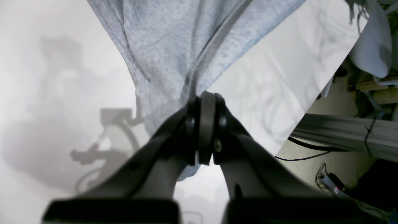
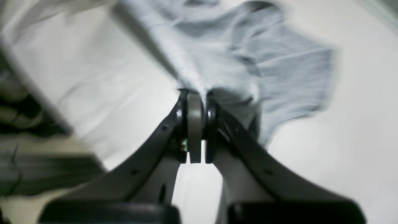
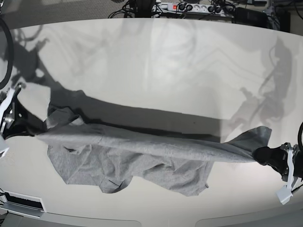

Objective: Layout the t-shirt on the table in an organized manner, then fold the t-shirt properly
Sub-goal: 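Lift the shirt with both grippers and swing it over the table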

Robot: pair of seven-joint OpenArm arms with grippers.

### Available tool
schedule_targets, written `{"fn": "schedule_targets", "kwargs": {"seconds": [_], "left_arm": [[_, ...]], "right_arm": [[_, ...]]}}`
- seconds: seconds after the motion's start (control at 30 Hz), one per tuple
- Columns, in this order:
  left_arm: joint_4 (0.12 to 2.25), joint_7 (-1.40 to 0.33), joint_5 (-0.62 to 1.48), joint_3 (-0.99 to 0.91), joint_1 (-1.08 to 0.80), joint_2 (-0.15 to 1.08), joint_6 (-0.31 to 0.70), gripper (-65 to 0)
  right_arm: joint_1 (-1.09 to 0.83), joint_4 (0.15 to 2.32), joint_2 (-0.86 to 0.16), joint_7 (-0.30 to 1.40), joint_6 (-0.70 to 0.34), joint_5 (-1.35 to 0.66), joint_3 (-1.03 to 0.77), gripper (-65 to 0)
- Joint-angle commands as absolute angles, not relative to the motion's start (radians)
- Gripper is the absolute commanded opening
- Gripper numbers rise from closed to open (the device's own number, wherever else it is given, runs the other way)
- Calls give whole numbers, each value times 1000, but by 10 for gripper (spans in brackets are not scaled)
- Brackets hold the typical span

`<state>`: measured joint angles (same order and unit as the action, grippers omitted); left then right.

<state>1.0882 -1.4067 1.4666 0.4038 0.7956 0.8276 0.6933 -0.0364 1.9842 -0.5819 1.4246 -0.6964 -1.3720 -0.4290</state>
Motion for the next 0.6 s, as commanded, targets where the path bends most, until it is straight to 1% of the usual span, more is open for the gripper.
{"fn": "schedule_targets", "kwargs": {"seconds": [0.0, 0.07, 0.13, 0.3, 0.37, 0.57], "left_arm": [[1100, -1396, 1484, 390, 826, 845, 698, -650], [1100, -1396, 1484, 390, 828, 846, 698, -650], [1099, -1378, 1484, 390, 836, 845, 698, -650], [1099, -1133, 1455, 390, 908, 841, 698, -650], [1099, -1090, 1398, 390, 955, 830, 698, -650], [1099, -999, 1243, 390, 1112, 785, 698, -650]], "right_arm": [[-20, 1998, -599, 1396, -698, -1400, -437, -650], [-19, 1998, -600, 1396, -698, -1350, -439, -650], [-16, 1997, -601, 1396, -698, -1255, -439, -650], [50, 1990, -601, 1143, -698, -960, -439, -650], [89, 1990, -601, 1085, -698, -878, -439, -650], [236, 1989, -603, 1053, -698, -859, -439, -650]]}}
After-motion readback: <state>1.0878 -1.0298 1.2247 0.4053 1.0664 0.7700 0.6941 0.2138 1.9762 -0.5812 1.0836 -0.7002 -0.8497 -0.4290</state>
